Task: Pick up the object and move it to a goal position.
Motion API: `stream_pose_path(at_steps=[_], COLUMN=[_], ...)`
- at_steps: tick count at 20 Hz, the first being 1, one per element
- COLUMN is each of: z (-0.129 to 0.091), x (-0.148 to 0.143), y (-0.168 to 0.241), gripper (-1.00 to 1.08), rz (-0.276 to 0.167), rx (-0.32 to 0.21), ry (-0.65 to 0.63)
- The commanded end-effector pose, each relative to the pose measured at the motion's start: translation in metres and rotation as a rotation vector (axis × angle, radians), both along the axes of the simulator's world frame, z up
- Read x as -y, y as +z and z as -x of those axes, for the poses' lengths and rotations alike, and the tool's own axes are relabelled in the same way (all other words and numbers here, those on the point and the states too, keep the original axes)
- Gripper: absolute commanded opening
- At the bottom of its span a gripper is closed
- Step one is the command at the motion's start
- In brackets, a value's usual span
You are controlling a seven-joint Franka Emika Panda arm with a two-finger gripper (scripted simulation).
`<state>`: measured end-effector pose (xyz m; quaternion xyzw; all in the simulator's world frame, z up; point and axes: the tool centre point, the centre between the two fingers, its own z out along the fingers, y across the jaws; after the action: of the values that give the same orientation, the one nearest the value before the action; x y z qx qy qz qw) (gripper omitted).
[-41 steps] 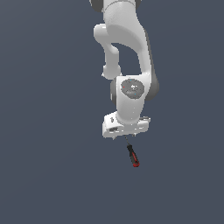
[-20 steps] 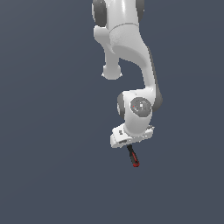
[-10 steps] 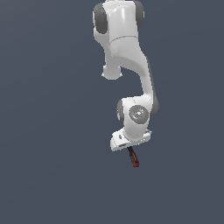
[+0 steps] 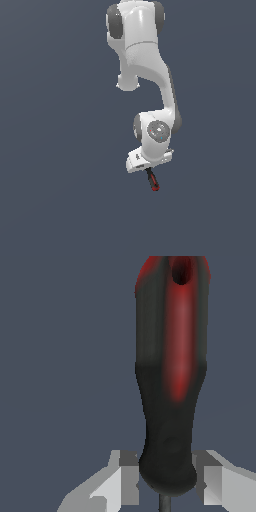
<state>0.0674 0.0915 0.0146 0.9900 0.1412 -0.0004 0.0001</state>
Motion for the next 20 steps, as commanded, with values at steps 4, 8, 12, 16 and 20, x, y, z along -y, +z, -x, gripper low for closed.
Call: stream_pose_path(at_steps=[4,8,12,16,20], z=[0.0,0.003,0.008,0.015,0.026], x=[0.0,0.004,0.012,0.023,0.039], y=[0.001,0.007,0.02,0.04,0.067], gripper=[-1.0,-1.0,-1.0,-1.0,-1.0], rz=[0.0,0.0,0.0,0.0,0.001], rx=[0.0,0.0,0.0,0.0,0.0], ry=[0.0,0.0,0.0,0.0,0.0])
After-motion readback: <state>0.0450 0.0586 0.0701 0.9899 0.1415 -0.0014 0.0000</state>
